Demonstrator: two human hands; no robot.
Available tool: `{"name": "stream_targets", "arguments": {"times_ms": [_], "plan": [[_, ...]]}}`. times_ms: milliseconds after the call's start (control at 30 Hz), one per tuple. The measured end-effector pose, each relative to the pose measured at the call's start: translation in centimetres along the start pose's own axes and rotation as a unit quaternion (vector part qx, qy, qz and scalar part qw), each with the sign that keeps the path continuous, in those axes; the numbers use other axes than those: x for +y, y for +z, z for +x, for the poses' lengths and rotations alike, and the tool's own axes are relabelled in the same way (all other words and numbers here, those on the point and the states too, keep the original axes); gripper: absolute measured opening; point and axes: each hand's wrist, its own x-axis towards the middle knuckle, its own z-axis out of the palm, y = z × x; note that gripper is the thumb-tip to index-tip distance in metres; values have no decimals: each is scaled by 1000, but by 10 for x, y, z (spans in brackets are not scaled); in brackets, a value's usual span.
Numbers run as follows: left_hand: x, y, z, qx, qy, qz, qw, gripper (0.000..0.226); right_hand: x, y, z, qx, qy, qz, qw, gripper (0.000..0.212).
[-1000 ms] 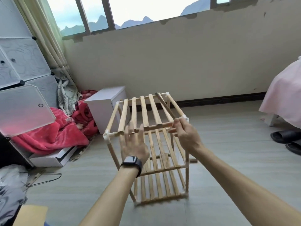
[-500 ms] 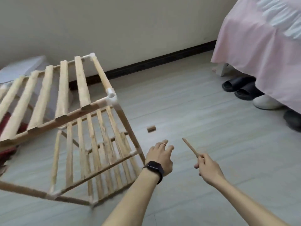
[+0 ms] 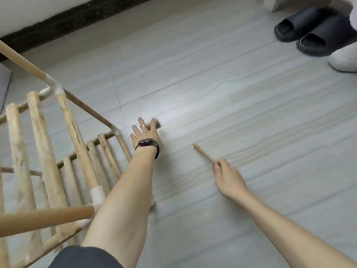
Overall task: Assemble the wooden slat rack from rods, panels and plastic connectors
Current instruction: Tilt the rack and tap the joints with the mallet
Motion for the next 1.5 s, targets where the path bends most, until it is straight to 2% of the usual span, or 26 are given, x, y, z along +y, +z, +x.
{"name": "stream_targets", "arguments": {"times_ms": [100, 167, 267, 300, 367, 433, 500, 633, 667, 733, 800, 967, 1033, 1133, 1333, 1500], "plan": [[-2, 1, 26, -26, -3, -42, 999, 75, 4, -2, -1, -16, 16, 40, 999, 22], [0, 6, 34, -19, 13, -86, 996, 57, 5, -7, -6, -29, 25, 67, 997, 22], [12, 20, 24, 58, 47, -82, 994, 26, 10, -11, -19, -26, 51, 131, 990, 21], [18, 24, 15, 69, 56, -104, 991, 24, 11, -12, -25, -21, 60, 148, 987, 21], [33, 32, -2, 56, 66, -217, 972, 25, 13, -13, -34, 3, 61, 172, 983, 20], [53, 30, -21, 3, 30, -397, 917, 27, 12, -16, -44, 47, 49, 192, 979, 20], [71, 19, -42, -85, 3, -560, 824, 25, 8, -28, -55, 80, 32, 208, 974, 20], [80, -23, -97, -173, 27, -700, 693, 21, -14, -75, -90, 140, -34, 207, 968, 22], [79, -38, -114, -181, 36, -719, 670, 26, -21, -89, -102, 155, -54, 201, 966, 22], [72, -71, -149, -189, 68, -735, 647, 39, -37, -116, -130, 174, -92, 194, 961, 23], [63, -109, -188, -187, 105, -737, 641, 42, -53, -140, -163, 182, -129, 180, 958, 24], [42, -191, -286, -123, 197, -714, 660, 41, -90, -186, -251, 214, -213, 124, 945, 24], [32, -217, -321, -63, 239, -692, 679, 40, -103, -203, -283, 245, -240, 110, 933, 24], [17, -243, -361, 69, 308, -631, 708, 34, -124, -224, -323, 295, -274, 67, 913, 26], [-20, -263, -418, 217, 360, -606, 675, 37, -163, -233, -384, 323, -350, 43, 878, 26], [-49, -275, -448, 305, 359, -571, 673, 43, -187, -217, -413, 274, -375, 130, 876, 28]]}}
